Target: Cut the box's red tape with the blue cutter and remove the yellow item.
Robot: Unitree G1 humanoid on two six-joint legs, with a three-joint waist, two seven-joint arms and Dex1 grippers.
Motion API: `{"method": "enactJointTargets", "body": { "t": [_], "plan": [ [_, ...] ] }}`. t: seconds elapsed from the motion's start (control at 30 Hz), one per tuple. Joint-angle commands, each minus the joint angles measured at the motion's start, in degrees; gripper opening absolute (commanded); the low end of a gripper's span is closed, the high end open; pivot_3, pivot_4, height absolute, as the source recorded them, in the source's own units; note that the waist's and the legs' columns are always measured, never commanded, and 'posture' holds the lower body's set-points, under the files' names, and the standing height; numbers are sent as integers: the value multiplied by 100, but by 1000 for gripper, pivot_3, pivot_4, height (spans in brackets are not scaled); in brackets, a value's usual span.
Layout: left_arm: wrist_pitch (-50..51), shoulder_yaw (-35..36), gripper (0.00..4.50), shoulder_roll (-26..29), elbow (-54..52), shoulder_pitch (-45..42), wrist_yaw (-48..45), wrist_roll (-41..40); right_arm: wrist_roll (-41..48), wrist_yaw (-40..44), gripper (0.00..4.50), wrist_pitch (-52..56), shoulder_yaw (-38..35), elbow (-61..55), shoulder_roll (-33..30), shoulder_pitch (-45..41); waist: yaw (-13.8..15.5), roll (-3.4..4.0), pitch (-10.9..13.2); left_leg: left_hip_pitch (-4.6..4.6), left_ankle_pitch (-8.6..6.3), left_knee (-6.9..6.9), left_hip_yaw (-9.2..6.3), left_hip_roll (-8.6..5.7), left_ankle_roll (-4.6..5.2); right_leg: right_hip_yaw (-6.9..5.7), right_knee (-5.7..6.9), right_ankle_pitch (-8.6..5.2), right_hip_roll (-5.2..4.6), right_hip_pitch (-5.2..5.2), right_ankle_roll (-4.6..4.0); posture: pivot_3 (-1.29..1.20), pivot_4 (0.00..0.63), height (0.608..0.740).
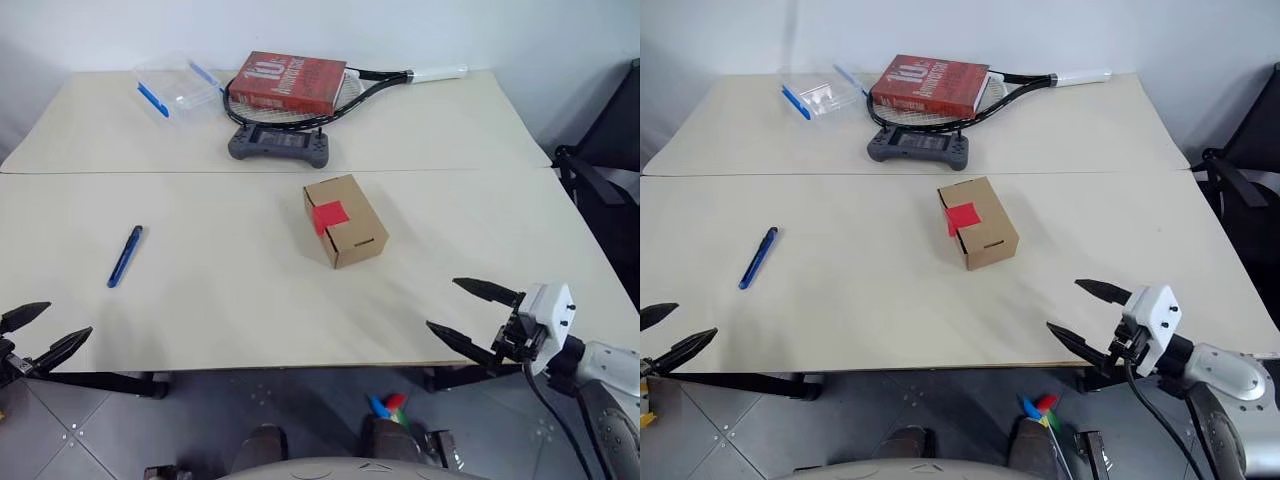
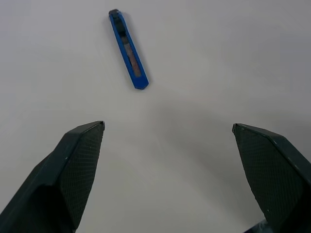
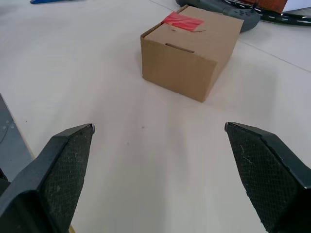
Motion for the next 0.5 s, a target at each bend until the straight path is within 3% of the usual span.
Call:
{"method": "enactJointTargets", "body": {
  "t": [0.03,0.23,0.33,0.5],
  "plan": [
    [45,62,4484,-31,-298,10,76,-51,54,-70,4500,-68,-60,-51,44,-61,27,0,0,0,0,0,0,0,0,0,0,0,0,0,0,0,150,740],
    [1255,-483,4484,67,-1205,-720,121,-719,184,-230,4500,375,151,-259,-21,-255,149,-2,-1,-1,0,13,-1,1,0,2,8,1,0,1,-1,0,150,740],
    [1458,-1212,3880,171,-1526,-1447,185,-566,144,-622,3878,849,323,-460,-22,-479,202,0,0,-2,0,21,0,0,0,4,12,2,1,1,-2,0,150,740],
    [1374,-2483,2306,-271,-1139,-3140,611,-28,-183,-1201,2131,1222,718,-389,101,-1064,214,1,0,-5,0,27,2,0,-1,9,17,3,5,-4,-4,0,150,740]
  ]
}}
